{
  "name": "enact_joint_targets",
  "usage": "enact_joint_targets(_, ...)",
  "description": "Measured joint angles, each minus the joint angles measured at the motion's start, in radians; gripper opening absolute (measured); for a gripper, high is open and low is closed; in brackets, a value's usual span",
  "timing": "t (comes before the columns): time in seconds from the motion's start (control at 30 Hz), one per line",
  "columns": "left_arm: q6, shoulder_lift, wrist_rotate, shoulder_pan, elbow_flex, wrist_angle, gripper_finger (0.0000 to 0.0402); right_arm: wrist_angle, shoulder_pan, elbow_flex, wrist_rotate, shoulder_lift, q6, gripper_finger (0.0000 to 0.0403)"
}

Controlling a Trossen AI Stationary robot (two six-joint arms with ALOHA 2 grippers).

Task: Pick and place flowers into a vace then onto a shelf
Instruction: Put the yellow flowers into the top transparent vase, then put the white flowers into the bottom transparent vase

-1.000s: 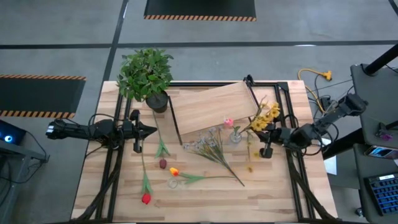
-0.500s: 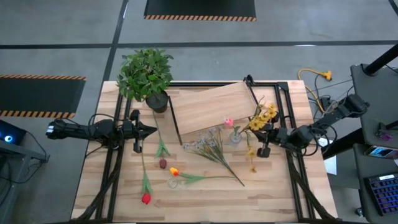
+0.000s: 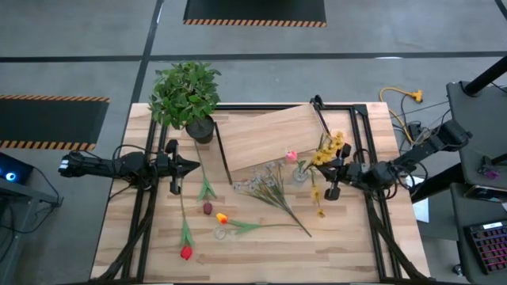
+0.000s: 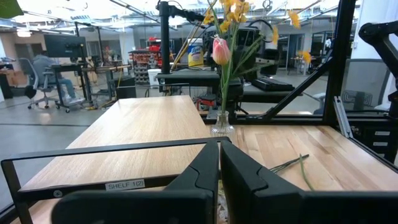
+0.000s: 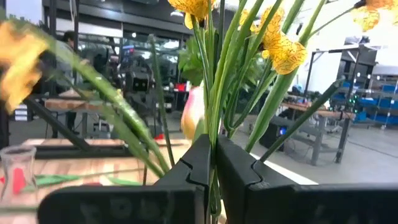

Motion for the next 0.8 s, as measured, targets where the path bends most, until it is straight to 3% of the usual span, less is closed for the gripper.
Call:
enact_joint_targets(0.2,0.0,0.0,0.0,0.0,0.0,0.0,0.0,0.001,-0.031,-0.003,0.004,0.071,0.099,0.0012)
enact_joint_targets(0.4,0.0,0.0,0.0,0.0,0.0,0.0,0.0,0.005,-0.045,0.012,0.095,0.112,0.142,0.0027)
enact_joint_targets(0.67,0.0,0.0,0.0,0.0,0.0,0.0,0.0,0.001,-0.043,0.02,0.099,0.108,0.14,0.0133)
enact_joint_targets(0.8,0.0,0.0,0.0,0.0,0.0,0.0,0.0,0.002,-0.029,0.02,0.149,0.101,0.125,0.0194)
